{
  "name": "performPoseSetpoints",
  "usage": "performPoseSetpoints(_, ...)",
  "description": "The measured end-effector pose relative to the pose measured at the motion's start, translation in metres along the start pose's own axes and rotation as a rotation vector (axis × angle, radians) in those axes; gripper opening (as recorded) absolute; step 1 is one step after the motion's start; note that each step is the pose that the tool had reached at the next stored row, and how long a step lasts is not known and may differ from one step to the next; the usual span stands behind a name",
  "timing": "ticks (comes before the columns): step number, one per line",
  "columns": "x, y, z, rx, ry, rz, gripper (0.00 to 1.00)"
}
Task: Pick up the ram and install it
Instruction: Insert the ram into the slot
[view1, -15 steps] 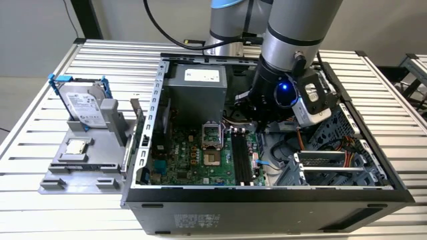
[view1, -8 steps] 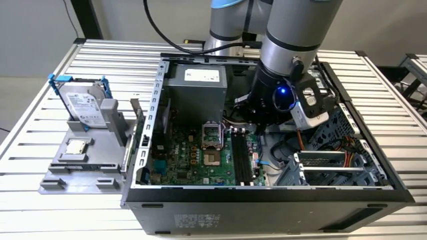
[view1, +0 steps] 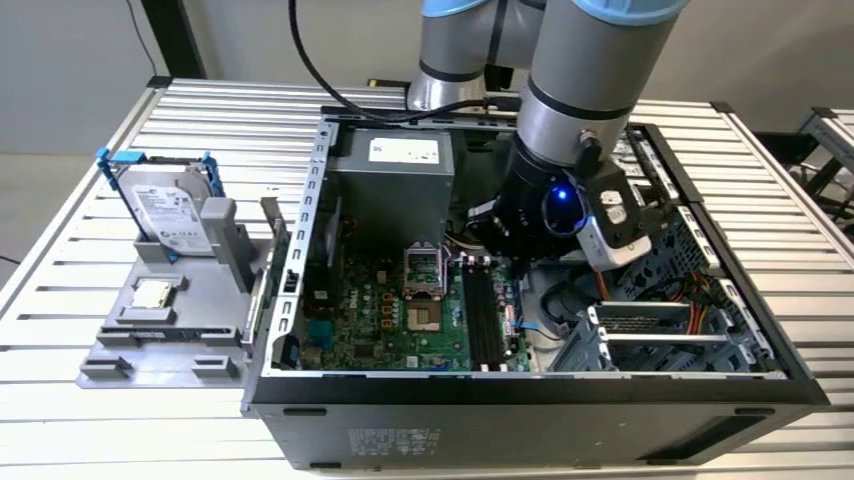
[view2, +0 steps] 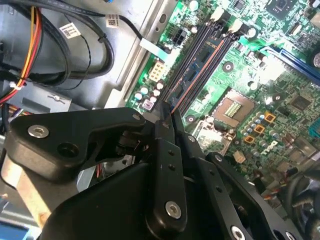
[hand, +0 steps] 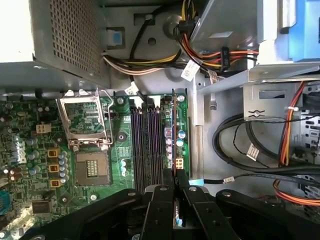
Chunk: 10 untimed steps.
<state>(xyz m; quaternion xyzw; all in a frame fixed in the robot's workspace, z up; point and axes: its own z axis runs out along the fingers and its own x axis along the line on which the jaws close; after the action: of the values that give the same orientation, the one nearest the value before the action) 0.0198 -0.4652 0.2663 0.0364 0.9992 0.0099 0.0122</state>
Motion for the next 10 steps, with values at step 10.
performPoseSetpoints(10, -0.0002, -0.0087, 0.0089, 0.0000, 0.0003, -0.011, 0.00)
